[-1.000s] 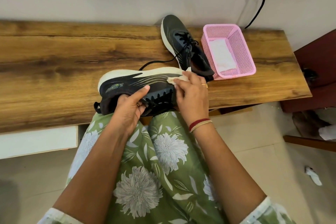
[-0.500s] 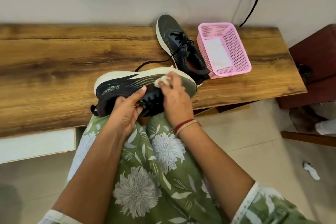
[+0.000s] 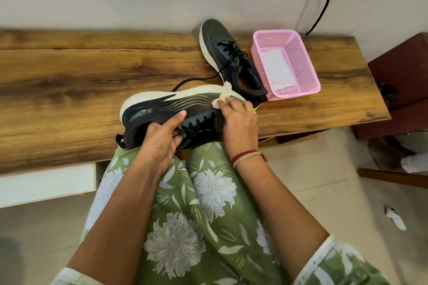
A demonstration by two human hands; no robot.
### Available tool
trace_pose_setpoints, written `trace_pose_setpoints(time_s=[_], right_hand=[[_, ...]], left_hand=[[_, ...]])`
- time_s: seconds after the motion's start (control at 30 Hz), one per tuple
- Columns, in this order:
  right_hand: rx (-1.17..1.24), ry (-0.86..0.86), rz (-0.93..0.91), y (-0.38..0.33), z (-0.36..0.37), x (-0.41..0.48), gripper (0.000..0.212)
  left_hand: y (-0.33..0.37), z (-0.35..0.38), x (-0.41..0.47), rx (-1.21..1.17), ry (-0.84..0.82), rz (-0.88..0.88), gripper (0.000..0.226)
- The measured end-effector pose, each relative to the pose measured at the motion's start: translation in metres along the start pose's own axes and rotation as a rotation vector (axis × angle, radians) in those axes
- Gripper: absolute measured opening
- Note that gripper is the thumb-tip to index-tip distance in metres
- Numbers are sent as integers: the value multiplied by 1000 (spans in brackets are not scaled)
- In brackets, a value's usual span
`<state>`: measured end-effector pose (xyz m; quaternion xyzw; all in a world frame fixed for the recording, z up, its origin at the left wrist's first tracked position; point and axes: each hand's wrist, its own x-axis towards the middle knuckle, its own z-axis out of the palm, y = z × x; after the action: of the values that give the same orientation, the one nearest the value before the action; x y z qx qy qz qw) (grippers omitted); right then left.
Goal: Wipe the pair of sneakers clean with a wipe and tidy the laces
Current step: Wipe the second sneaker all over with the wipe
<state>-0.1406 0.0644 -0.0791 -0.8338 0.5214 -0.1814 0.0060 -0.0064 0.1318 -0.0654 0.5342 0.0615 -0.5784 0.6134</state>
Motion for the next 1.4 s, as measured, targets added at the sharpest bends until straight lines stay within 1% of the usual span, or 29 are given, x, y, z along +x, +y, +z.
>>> trace_pose_setpoints(time_s=[0.07, 0.1, 0.13, 0.2, 0.27, 0.3, 0.4, 0.47, 0.5, 0.57, 0.6, 0.63, 0.67, 0.73, 0.8, 0.83, 0.87, 0.9, 0.93, 0.97, 1.0, 1.03, 1.07, 1.13, 1.2, 1.27, 1.3, 1.33, 1.4], right_hand=[[-7, 21, 95, -9, 2, -3, 44], [8, 22, 108, -21, 2, -4, 46], [36, 16, 89, -34, 2, -5, 47], [66, -37, -28, -52, -1, -6, 37], [-11, -54, -133, -42, -3, -2, 30], [-65, -52, -146, -30, -5, 1, 32], [-135, 8, -38, -4, -5, 4, 39], [-98, 19, 39, -22, -4, 1, 40], [-44, 3, 43, -37, -3, -1, 37], [35, -59, -52, -55, -3, -5, 25], [14, -90, -123, -52, -5, -4, 24], [-28, -120, -168, -40, -7, -1, 26], [-67, -123, -173, -24, -8, 2, 26], [-125, -76, -94, 2, -10, 3, 27], [-77, -41, -16, 9, -10, -2, 36], [47, -45, 67, 5, -11, -5, 36], [228, -51, 201, 2, -13, -7, 36], [414, -37, 381, 0, -13, -8, 36], [597, 3, 581, 0, -15, -8, 33], [723, 64, 730, 0, -17, -6, 28], [802, 127, 815, 0, -18, -4, 23], [832, 161, 834, -1, -20, -2, 19], [840, 164, 811, -4, -22, 0, 18], [800, 159, 717, -8, -25, 3, 18], [719, 155, 656, -7, -22, 7, 17], [679, 164, 644, -2, -20, 10, 13], [674, 168, 633, -1, -19, 10, 11], [670, 170, 619, 0, -18, 10, 10], [705, 165, 594, -4, -19, 9, 11]], left_hand=[[0, 0, 1, -6, 4, 0, 54], [-1, 0, 1, -4, 0, 2, 55], [0, -1, 1, 0, -2, 7, 57], [0, -2, 2, 20, -11, 16, 59], [-1, -3, 3, 20, -12, 15, 59], [-1, -4, 4, 16, -10, 13, 60], [-2, -4, 5, -19, -6, 3, 57], [-2, -4, 7, -23, -2, 5, 50], [-2, -4, 7, -17, -4, 6, 47], [-1, -5, 7, -8, -26, 12, 33], [0, -4, 6, -5, -34, 12, 28], [0, -4, 6, -5, -34, 11, 31], [0, -3, 5, -18, -29, 7, 41], [1, -3, 2, -45, -19, 0, 55], [1, -3, 3, -54, -11, -3, 57], [1, -3, 4, -53, -17, -5, 57], [2, -4, 4, -55, -26, -9, 55], [3, -5, 3, -57, -39, -14, 54], [4, -6, 3, -59, -50, -22, 52], [5, -7, 4, -56, -62, -33, 49], [7, -7, 4, -50, -77, -47, 42], [9, -8, 5, -47, -90, -57, 34], [10, -9, 6, -55, -100, -60, 25], [14, -8, 6, -84, -100, -64, 14], [17, -7, 5, -99, -126, -59, 14], [19, -3, 4, -75, -144, -44, 28], [17, -1, 4, -44, -125, -30, 31], [15, 1, 4, -14, -88, -11, 28], [8, 5, 2, 21, -5, 18, 15]])
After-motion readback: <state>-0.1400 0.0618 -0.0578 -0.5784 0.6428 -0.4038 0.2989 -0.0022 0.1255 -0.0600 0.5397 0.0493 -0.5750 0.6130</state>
